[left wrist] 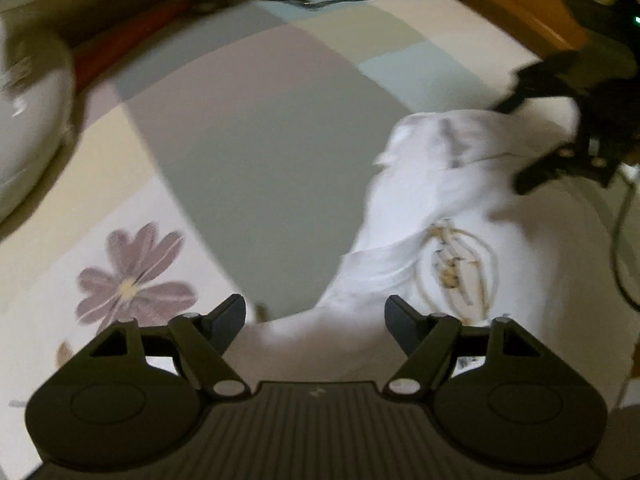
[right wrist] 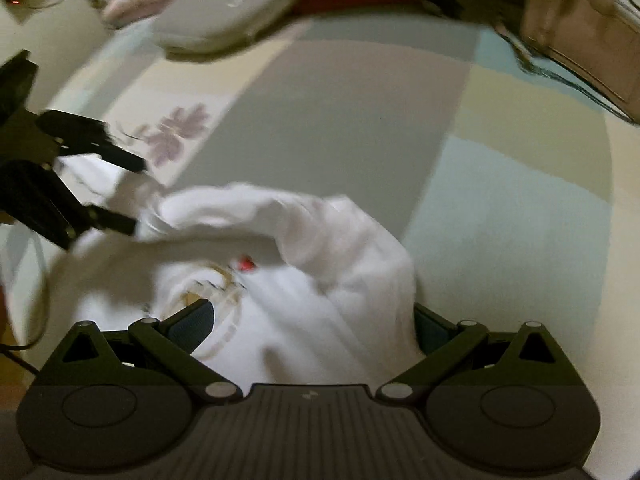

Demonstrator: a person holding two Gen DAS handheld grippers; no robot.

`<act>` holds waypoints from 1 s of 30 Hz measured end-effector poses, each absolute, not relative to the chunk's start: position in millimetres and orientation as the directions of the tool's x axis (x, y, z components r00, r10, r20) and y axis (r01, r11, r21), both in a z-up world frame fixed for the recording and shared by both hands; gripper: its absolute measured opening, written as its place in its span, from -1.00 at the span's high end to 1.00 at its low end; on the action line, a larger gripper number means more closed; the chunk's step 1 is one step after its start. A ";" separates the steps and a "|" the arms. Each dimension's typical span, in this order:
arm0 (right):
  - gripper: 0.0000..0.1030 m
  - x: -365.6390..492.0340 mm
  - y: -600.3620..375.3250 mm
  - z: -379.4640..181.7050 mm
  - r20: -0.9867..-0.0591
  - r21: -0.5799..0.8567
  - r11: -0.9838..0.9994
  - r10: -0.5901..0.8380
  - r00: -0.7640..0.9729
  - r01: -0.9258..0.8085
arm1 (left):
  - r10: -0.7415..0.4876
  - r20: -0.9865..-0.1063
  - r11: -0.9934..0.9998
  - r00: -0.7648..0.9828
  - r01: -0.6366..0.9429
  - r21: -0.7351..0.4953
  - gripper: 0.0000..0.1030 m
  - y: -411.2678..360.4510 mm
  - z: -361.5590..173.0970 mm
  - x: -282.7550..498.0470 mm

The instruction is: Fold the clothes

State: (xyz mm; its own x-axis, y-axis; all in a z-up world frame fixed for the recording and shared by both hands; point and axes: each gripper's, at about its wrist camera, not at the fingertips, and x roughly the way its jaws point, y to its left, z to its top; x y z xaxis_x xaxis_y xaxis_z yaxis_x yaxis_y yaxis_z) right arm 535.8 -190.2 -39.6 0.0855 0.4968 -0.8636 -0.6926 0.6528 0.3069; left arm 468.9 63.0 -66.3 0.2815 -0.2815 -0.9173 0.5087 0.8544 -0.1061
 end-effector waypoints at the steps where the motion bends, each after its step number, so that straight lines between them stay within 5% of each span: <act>1: -1.00 539.8 -187.4 -40.7 -0.862 0.316 0.646 0.502 0.075 -0.695 | -0.297 -0.916 0.847 0.268 0.517 -0.123 -0.47 59.8 -67.0 472.2; 8: -1.00 541.2 -197.0 -40.0 -0.838 0.445 0.633 0.543 -0.046 -0.634 | -0.416 -0.904 0.810 0.099 0.491 -0.319 -0.48 59.6 -75.3 463.3; 14: -1.00 555.2 -208.6 -25.5 -0.817 0.436 0.620 0.576 0.001 -0.652 | -0.449 -0.871 0.832 0.197 0.447 -0.328 -0.50 74.4 -63.0 485.9; 24: -1.00 627.7 -218.2 -87.0 -0.673 0.712 0.614 0.735 -0.081 -0.339 | -0.543 -0.832 0.827 0.112 0.242 -0.507 -0.47 93.4 -95.8 515.1; 30: -1.00 584.2 -205.9 -48.6 -0.650 0.710 0.535 0.749 -0.131 -0.458 | -0.562 -0.822 0.795 0.089 0.331 -0.508 -0.47 87.9 -74.1 478.5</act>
